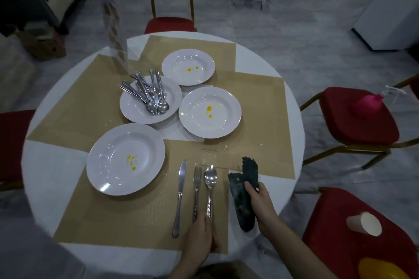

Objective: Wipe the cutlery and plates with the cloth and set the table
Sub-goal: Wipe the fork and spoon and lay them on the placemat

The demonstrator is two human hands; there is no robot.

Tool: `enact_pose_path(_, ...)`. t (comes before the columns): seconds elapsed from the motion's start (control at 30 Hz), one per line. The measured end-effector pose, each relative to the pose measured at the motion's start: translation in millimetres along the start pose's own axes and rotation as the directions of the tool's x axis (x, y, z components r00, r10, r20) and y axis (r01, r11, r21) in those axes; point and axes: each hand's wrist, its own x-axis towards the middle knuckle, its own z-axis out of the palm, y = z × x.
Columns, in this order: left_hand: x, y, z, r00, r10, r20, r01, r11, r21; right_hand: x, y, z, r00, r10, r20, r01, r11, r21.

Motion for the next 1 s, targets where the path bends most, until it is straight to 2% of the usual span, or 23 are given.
enact_pose_path(0.17, 0, -2, -1, 0.993, 0.033, 0.117, -0.052, 0.985, 0.166, -1, 0, 6, 0.999, -0.005, 0.037, 0.005, 1.000, -0.014)
enact_pose_path(0.3, 8, -5, -4, 0.975, -0.008, 0.221, -0.060, 0.953, 0.296, -3, 1, 7, 0.999, -0.009, 0.043, 0.010, 1.000, -0.026)
enact_pose_path(0.47, 17, -8, -1, 0.981, -0.010, 0.193, -0.064, 0.925, 0.374, -2, 0, 7, 0.999, -0.036, -0.001, 0.036, 0.999, -0.033)
enact_pose_path(0.63, 21, -5, 2, 0.992, -0.049, 0.117, -0.008, 0.897, 0.443, -4, -1, 5, 0.999, -0.029, -0.015, 0.028, 0.999, -0.018)
enact_pose_path(0.73, 23, -9, 2, 0.989, 0.021, 0.147, -0.088, 0.878, 0.471, -6, -1, 5, 1.000, -0.030, -0.003, 0.030, 0.999, -0.016)
enact_pose_path(0.8, 24, -10, 1, 0.989, 0.025, 0.148, -0.091, 0.882, 0.462, -6, -2, 5, 0.999, -0.037, 0.006, 0.037, 0.999, -0.017)
enact_pose_path(0.9, 24, -9, -3, 0.996, -0.027, 0.086, -0.012, 0.907, 0.421, -7, -3, 6, 0.997, -0.068, 0.021, 0.068, 0.997, -0.023)
enact_pose_path(1.0, 19, -7, -15, 0.996, 0.039, 0.083, -0.067, 0.929, 0.365, -7, -5, 8, 0.993, -0.113, 0.029, 0.114, 0.992, -0.052)
